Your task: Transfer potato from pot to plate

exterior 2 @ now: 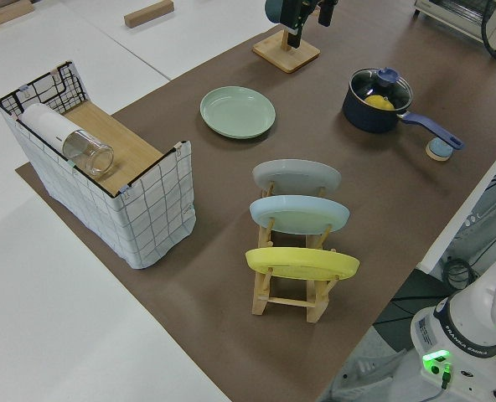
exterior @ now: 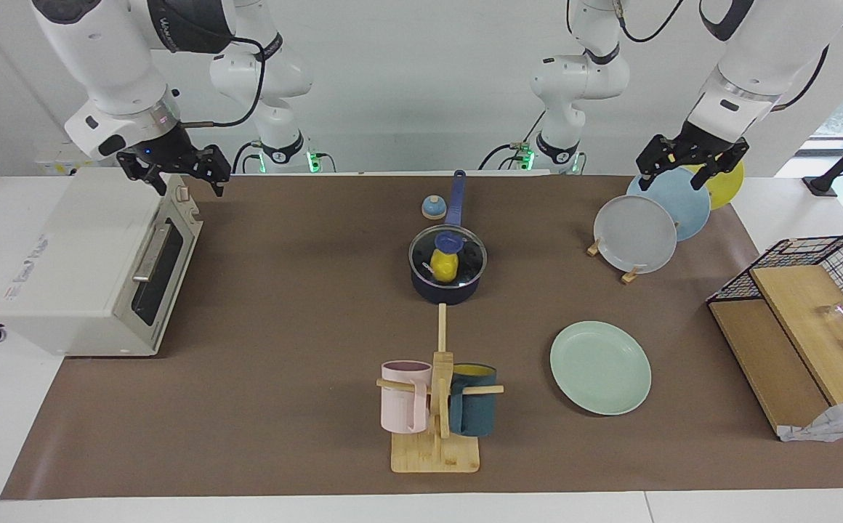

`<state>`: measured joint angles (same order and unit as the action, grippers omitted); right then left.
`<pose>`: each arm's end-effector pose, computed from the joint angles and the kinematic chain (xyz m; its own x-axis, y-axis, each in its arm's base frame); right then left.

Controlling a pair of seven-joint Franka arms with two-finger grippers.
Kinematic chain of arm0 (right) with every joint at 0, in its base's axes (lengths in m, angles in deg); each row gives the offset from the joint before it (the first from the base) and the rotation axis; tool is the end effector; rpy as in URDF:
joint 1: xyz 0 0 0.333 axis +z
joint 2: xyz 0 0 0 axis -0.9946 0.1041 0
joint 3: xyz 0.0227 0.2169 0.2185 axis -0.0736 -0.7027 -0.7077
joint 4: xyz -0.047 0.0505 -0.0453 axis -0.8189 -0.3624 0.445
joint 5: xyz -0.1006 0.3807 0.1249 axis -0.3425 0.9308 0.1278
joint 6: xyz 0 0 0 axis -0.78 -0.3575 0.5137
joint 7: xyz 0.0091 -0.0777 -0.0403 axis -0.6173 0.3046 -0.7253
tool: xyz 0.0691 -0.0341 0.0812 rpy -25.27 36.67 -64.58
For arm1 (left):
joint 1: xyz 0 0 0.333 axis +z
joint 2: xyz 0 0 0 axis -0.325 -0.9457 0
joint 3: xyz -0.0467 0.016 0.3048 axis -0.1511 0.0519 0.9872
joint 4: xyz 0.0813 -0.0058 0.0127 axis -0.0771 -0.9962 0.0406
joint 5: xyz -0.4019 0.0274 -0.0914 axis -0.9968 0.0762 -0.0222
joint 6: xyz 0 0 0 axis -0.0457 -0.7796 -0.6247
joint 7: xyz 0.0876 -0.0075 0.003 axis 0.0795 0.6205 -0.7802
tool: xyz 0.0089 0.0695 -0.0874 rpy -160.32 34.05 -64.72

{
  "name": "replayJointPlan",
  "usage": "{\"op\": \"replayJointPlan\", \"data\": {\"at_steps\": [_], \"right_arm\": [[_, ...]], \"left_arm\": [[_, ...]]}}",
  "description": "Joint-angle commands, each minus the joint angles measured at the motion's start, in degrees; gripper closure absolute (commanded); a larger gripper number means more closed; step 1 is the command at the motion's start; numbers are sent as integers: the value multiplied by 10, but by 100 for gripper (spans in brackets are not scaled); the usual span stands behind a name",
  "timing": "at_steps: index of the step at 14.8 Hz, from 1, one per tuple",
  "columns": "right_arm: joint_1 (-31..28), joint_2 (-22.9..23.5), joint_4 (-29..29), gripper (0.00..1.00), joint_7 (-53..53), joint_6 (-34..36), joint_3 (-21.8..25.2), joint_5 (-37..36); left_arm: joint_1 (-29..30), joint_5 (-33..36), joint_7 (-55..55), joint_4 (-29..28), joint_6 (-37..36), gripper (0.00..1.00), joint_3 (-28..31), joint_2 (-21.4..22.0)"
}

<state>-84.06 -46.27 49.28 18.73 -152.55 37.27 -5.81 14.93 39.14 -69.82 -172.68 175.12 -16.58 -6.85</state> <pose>0.5590 0.0145 0.5920 0.9945 0.0336 -0.0994 0.0360 -0.9991 0.0225 0.5520 -0.0612 0.6267 0.9981 -0.0486 -0.0367 -0.0475 -0.9984 0.0291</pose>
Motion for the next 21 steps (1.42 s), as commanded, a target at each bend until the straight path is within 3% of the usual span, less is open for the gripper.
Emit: {"op": "replayJointPlan", "data": {"at_steps": [1, 5, 9, 12, 17, 21], "right_arm": [[36, -13, 22, 0, -4, -32, -4, 31], [161, 37, -3, 0, -108, -71, -5, 36], [297, 142, -82, 0, -283, -96, -7, 31], [368, 170, -79, 0, -361, -172, -7, 29], [401, 211, -27, 0, -374, -263, -7, -23], [400, 220, -22, 0, -372, -265, -8, -45]], "left_arm": [[1, -3, -5, -7, -1, 0, -2, 9], [1, -3, -5, -7, 0, 0, -2, 9], [1, -4, -5, -9, 2, 0, -2, 10], [1, -4, -5, -10, 6, 0, -2, 10], [1, -4, -5, -11, 5, 0, -2, 10], [1, -5, -4, -11, 4, 0, -2, 11]]}}
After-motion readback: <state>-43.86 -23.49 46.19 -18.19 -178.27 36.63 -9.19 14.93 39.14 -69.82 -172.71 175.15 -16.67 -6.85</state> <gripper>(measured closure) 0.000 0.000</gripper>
